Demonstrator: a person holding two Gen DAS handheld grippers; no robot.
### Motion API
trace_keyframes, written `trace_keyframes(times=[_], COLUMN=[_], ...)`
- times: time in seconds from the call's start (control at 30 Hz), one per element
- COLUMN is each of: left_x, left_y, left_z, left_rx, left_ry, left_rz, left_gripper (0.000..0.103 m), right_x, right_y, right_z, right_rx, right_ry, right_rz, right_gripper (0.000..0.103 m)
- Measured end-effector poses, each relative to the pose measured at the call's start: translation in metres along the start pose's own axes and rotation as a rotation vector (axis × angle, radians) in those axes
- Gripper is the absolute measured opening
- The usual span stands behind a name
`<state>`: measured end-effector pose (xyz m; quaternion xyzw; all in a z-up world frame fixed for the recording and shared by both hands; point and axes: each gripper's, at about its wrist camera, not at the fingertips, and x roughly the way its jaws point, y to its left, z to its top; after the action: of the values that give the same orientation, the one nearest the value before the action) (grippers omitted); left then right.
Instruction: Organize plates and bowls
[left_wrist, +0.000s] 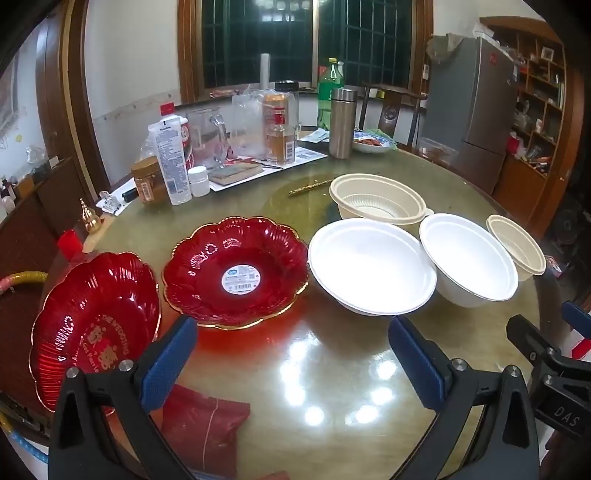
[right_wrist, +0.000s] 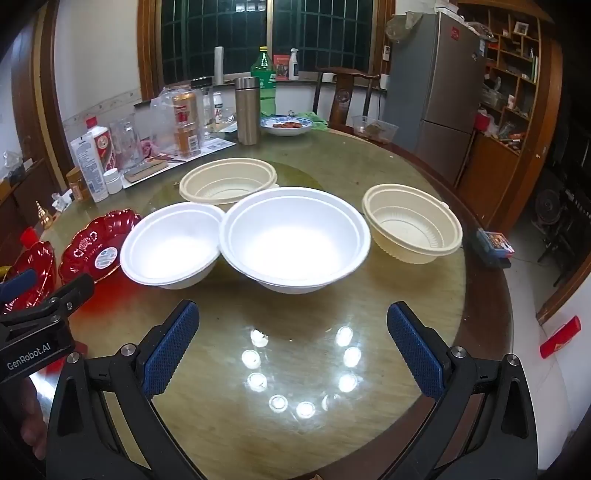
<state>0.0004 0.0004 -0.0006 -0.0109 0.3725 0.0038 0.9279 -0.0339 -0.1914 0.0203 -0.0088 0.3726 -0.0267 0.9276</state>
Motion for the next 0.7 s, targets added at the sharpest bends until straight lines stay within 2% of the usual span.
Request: trace_keyframes(times=[0.17, 0.33, 0.7], left_x=[-0.002, -0.007, -0.009], left_y=[0.013, 0.006, 0.008], left_z=[0.005, 0.001, 0.003], left_rx=[-0.022, -0.003, -0.003], left_ry=[-0.001, -0.016, -0.015], left_rz=[-0.015, 0.010, 0.006], left_gripper=[0.103, 0.103, 0.103], right_x=[0.000, 0.003, 0.001], right_y=[-0.004, 0.018, 0.020], right_z=[0.000, 0.002, 0.001], right_rx=[-0.003, -0.010, -0.016], right_ry=[0.009, 0.014, 0.008], right_rz=[-0.006, -0.002, 0.034], right_gripper=[0.103, 0.103, 0.103])
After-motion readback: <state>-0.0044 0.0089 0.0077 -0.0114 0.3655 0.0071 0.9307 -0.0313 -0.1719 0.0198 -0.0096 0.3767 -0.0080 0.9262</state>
